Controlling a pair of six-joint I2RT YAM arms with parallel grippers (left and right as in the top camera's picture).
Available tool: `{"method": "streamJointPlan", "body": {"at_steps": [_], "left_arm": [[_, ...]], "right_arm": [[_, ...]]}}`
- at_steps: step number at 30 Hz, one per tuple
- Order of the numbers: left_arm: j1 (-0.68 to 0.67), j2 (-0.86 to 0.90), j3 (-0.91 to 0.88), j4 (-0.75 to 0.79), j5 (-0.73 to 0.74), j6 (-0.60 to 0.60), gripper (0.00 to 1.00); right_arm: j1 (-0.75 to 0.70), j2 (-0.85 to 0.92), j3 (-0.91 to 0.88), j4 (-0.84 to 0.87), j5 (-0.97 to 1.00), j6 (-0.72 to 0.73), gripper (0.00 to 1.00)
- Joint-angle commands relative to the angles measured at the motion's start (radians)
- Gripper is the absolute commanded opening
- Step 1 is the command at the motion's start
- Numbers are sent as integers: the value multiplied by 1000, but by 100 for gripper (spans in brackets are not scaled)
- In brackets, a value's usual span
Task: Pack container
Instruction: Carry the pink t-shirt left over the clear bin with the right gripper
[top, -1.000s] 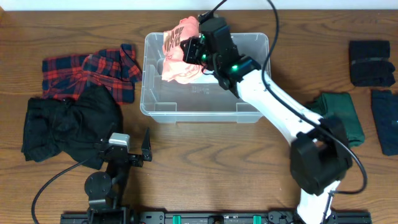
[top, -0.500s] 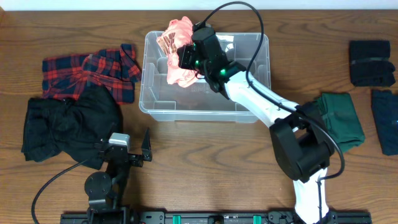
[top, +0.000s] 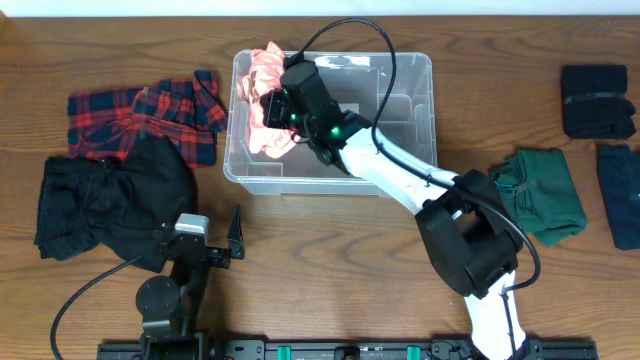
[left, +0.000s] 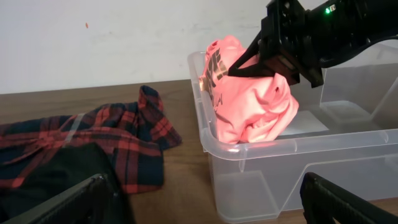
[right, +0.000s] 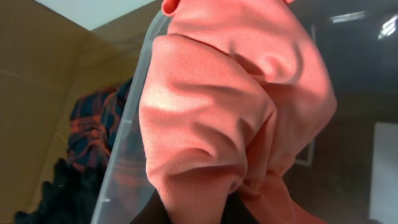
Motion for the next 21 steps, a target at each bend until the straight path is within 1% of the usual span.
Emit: {"method": "streamJointPlan", "body": {"at_steps": [1, 4, 8, 9, 10, 11, 12, 14, 15, 17, 21], "left_arm": [[4, -1, -19, -32, 3, -9, 98], [4, -1, -19, -32, 3, -9, 98], [4, -1, -19, -32, 3, -9, 98], [4, -1, -19, -32, 3, -8, 98], [4, -1, -19, -32, 3, -9, 98], [4, -1, -19, -32, 3, -8, 98], [4, -1, -19, -32, 3, -9, 98], [4, -1, -19, -32, 3, -8, 98], [4, -1, -19, -32, 3, -8, 98], [4, -1, -19, -32, 3, -9, 98], [4, -1, -19, -32, 3, -9, 98]], "right_arm": [[0, 8, 16, 8, -22, 126, 1], [1, 8, 16, 2, -13, 154, 1], [2, 8, 16, -2, 13, 153, 1], [2, 8, 16, -10, 29, 153, 6], [2, 8, 16, -17, 44, 152, 20], [1, 8, 16, -21, 56, 143, 36], [1, 8, 16, -22, 60, 119, 57], [0, 8, 16, -23, 60, 54, 79], [-2, 8, 16, -26, 60, 32, 87], [-9, 8, 16, -31, 56, 6, 95], [-26, 4, 16, -44, 56, -81, 98]]}}
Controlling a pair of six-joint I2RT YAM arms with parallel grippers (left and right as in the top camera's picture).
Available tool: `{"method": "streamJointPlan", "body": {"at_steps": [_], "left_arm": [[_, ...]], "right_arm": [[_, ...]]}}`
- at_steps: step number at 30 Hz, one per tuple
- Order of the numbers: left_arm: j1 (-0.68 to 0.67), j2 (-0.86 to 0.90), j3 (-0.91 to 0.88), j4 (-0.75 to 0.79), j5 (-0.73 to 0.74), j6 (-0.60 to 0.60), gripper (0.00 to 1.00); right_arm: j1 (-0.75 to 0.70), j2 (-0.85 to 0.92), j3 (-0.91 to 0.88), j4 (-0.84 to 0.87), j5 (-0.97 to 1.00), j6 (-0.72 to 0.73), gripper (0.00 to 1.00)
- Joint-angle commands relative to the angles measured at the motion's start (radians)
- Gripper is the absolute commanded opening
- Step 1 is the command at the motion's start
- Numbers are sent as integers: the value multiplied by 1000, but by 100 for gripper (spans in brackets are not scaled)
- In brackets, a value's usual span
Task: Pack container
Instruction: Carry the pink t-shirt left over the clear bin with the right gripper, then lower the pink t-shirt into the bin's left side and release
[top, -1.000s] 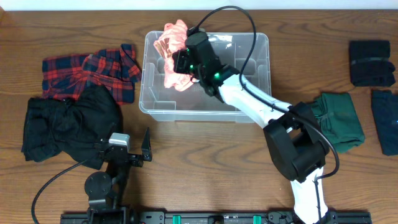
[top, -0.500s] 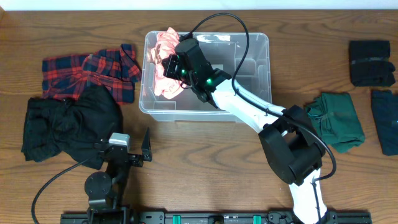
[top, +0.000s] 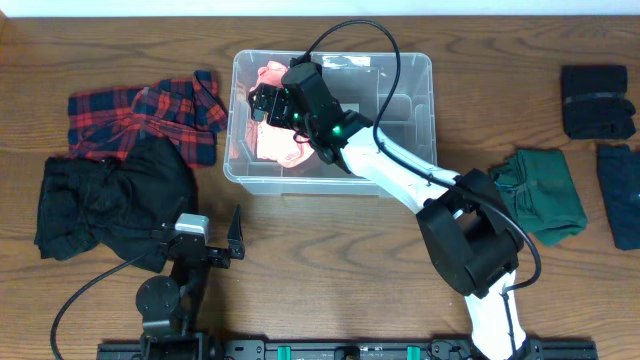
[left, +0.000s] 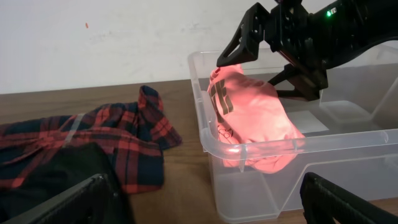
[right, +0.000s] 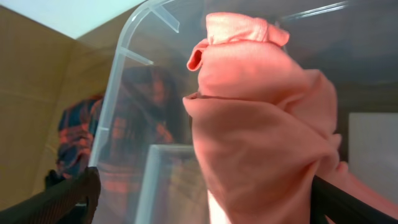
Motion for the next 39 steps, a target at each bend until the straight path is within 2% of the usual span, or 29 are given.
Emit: {"method": "streamJointPlan", "body": {"at_steps": [1, 8, 12, 15, 18, 19, 20, 21, 22, 27, 39], "left_arm": [[4, -1, -19, -32, 3, -9, 98], [4, -1, -19, -32, 3, -9, 98], [4, -1, -19, -32, 3, -8, 98], [4, -1, -19, -32, 3, -9, 98], [4, -1, -19, -32, 3, -9, 98], [4, -1, -19, -32, 3, -8, 98], [4, -1, -19, -32, 3, -8, 98], [4, -1, -19, -32, 3, -9, 98], [4, -1, -19, -32, 3, -9, 98], [4, -1, -19, -32, 3, -9, 98], [4, -1, -19, -32, 3, -8, 98]], "right_arm": [[-22, 2, 16, -13, 17, -123, 99], [-72, -53, 40, -153, 78, -372, 99], [-91, -86, 72, -233, 111, -602, 99], [-92, -89, 89, -251, 35, -783, 99], [-92, -89, 89, -240, -73, -818, 97], [-92, -89, 89, -228, -107, -818, 62], [-92, -89, 89, -217, -123, -818, 39], [-91, -88, 89, -209, -122, -818, 17], [-89, -88, 89, -208, -98, -822, 4], [-74, -71, 89, -203, 18, -851, 1], [-54, -7, 89, -152, -81, -859, 1]]}}
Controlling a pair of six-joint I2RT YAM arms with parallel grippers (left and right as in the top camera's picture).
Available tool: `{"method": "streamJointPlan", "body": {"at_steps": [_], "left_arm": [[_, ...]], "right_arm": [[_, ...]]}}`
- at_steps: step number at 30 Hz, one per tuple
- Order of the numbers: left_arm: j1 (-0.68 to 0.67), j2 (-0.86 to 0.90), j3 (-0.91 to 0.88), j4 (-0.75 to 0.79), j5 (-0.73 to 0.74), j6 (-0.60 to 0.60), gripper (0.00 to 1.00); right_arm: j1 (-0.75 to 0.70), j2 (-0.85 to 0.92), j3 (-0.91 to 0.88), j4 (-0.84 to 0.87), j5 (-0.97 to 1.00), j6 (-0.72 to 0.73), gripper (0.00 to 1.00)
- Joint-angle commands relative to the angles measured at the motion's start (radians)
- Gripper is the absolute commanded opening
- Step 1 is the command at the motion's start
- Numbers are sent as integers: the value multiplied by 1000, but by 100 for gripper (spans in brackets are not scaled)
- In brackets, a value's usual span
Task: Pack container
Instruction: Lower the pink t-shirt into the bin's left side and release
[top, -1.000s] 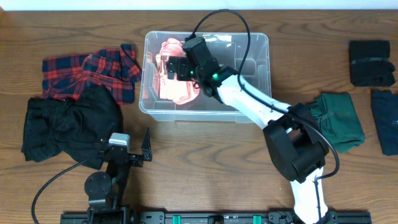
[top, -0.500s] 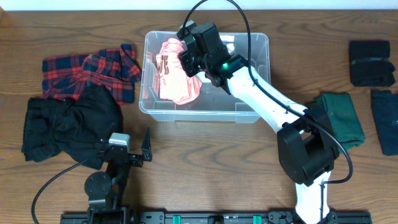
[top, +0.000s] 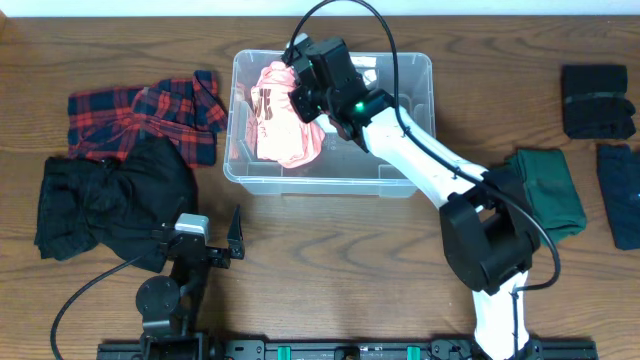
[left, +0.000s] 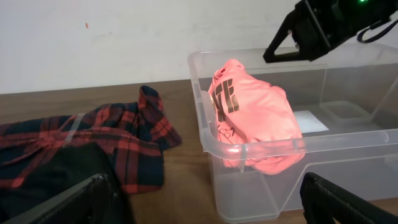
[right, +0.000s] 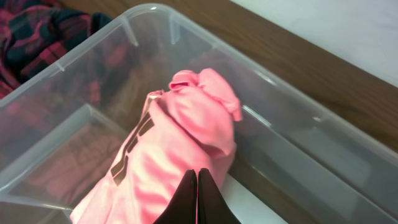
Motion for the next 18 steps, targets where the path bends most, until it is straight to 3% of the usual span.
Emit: {"method": "streamJointPlan", "body": {"at_steps": [1, 11, 18], "left_arm": [[4, -1, -19, -32, 3, -9, 98], [4, -1, -19, -32, 3, -9, 98], [4, -1, -19, -32, 3, -9, 98]], "right_arm": [[37, 27, 14, 7, -40, -18, 1], [61, 109, 14, -14, -34, -16, 1], [35, 153, 14, -61, 90, 20, 1]]}}
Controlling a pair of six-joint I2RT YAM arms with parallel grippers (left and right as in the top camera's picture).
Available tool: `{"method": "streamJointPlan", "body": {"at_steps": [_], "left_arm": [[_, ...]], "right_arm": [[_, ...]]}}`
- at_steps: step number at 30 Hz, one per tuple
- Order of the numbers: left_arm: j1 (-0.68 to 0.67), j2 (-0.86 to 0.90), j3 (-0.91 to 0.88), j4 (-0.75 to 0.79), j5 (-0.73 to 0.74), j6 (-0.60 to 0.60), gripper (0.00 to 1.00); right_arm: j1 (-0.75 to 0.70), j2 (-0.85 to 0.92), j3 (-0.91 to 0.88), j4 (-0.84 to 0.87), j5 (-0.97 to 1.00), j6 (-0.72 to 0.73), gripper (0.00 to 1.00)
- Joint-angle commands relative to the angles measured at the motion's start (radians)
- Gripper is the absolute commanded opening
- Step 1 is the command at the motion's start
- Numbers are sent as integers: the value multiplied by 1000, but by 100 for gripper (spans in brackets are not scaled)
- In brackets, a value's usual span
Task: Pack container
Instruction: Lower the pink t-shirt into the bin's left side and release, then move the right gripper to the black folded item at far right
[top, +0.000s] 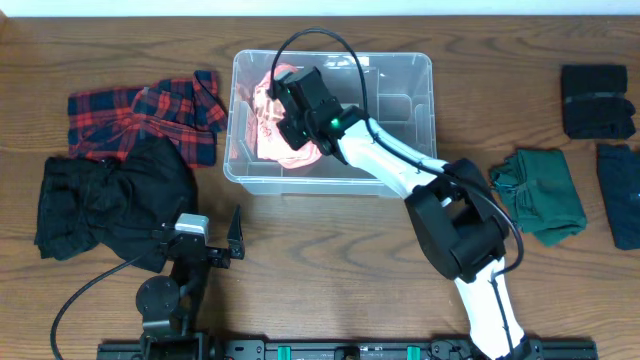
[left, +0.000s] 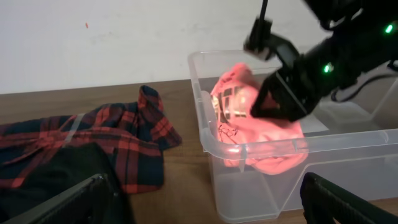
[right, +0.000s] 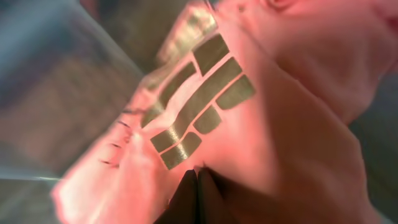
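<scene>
The clear plastic container (top: 410, 172) stands at the back centre of the table. A pink shirt with a gold print (top: 262, 128) lies bunched in its left end, also in the left wrist view (left: 273, 134) behind the container wall (left: 348, 142). My right gripper (top: 284, 126) is down inside the container. It is shut, and its tips (right: 198, 178) press into the pink shirt (right: 273, 106) just below the print. My left gripper (left: 205, 214) stands open near the table's front edge (top: 215, 245), with nothing between its fingers.
A red plaid shirt (top: 140, 120) and a black garment (top: 110, 200) lie left of the container. On the right are a green garment (top: 545, 195) and two dark folded ones (top: 597, 100) (top: 620, 195). The right arm's cable arcs over the container.
My right gripper, which was shut above the pink shirt near the container's far wall, is now lower, with its shut tips pushed into the shirt. The left arm has not moved.
My right gripper first held the pink shirt over the container's left end. Then it was open with the shirt lying in the container. Then it was shut and raised above the shirt. Now it presses its shut tips on the shirt.
</scene>
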Motion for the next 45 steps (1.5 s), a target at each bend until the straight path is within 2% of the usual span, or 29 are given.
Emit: {"method": "streamJointPlan", "body": {"at_steps": [1, 8, 13, 19, 21, 24, 26, 29, 39, 45], "left_arm": [[4, -1, -19, -32, 3, -9, 98], [4, -1, -19, -32, 3, -9, 98], [4, -1, -19, -32, 3, -9, 98], [4, -1, -19, -32, 3, -9, 98], [4, -1, -19, -32, 3, -9, 98], [4, -1, -19, -32, 3, -9, 98], [4, -1, -19, -32, 3, -9, 98], [4, -1, -19, -32, 3, -8, 98], [4, -1, -19, -32, 3, -9, 98], [4, -1, -19, -32, 3, -9, 98]], "right_arm": [[-26, 16, 14, -19, 54, 18, 1], [-47, -11, 40, -29, 48, 18, 1], [-45, -108, 160, -109, 47, 18, 3], [-51, -222, 333, -272, 39, 14, 45], [-68, -248, 367, -332, 53, 19, 54], [-122, -296, 386, -416, 98, 89, 73], [-192, -336, 386, -474, 101, 150, 88], [-314, -380, 386, -560, 100, 237, 98], [-742, -380, 385, -735, 73, 242, 99], [-924, -354, 379, -775, 74, 243, 99]]}}
